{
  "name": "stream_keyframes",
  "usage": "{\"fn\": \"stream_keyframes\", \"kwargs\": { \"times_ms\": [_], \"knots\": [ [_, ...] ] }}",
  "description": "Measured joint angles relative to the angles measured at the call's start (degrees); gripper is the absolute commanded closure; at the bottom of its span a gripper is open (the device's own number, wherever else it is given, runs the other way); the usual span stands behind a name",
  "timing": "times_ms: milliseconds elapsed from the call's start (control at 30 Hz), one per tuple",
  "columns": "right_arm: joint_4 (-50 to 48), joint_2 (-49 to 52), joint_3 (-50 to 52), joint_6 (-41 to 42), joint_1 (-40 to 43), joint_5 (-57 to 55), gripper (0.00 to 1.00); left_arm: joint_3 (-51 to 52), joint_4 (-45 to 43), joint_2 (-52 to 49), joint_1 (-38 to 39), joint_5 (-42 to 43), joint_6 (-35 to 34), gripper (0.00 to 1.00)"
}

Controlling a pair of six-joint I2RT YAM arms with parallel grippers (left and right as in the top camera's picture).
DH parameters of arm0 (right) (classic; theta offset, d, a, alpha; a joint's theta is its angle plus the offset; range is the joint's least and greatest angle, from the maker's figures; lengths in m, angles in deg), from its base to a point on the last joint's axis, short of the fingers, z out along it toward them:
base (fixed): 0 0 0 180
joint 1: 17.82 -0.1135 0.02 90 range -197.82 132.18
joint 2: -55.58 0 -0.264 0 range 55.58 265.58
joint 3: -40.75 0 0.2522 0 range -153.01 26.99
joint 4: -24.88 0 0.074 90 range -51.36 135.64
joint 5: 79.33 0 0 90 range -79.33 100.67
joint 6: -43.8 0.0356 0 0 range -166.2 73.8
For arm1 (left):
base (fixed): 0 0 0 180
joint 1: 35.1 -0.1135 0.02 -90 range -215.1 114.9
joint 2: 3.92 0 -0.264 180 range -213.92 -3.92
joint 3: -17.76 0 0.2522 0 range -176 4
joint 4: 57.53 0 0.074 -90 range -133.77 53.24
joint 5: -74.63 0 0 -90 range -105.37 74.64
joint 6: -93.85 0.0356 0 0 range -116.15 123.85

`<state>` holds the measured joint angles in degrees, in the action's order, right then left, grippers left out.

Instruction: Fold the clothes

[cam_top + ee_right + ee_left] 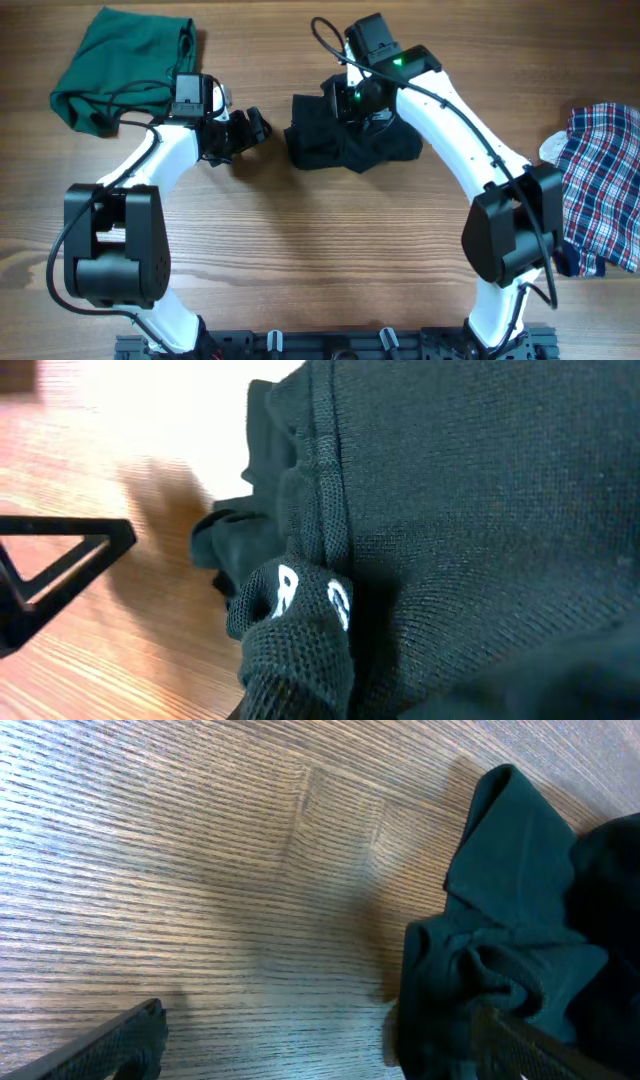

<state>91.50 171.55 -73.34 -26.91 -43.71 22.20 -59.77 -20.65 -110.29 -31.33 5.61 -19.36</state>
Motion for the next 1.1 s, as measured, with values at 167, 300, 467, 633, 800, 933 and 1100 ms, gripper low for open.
{"fn": "stream_keyframes", "kwargs": {
  "times_ms": [167,300,467,633,800,933,1100],
  "knots": [
    [-1.75,0.02,0.00,1.77,-2.32,0.02,0.34,0.00,0.00,0.00,0.00,0.00,0.00,0.04],
    [-2.40,0.02,0.00,2.56,-4.22,0.07,0.01,0.00,0.00,0.00,0.00,-0.02,0.00,0.04],
    [-2.75,0.02,0.00,2.82,-5.03,0.13,0.00,0.00,0.00,0.00,0.00,-0.02,0.00,0.04],
    [-3.41,0.02,0.00,2.99,-3.61,0.07,0.00,0.00,0.37,0.00,0.00,0.00,0.00,0.04],
    [-2.58,0.02,0.00,3.21,-1.75,0.07,0.00,0.00,0.46,0.13,-0.07,-0.04,2.21,0.05],
    [-2.82,0.02,0.00,3.21,-1.77,0.07,0.00,0.00,0.92,4.76,-2.51,-0.11,4.33,0.09],
    [-4.09,0.02,0.00,3.23,-1.60,-0.48,0.00,-0.02,4.83,16.50,-5.73,-0.50,5.14,0.16]
  ]
}}
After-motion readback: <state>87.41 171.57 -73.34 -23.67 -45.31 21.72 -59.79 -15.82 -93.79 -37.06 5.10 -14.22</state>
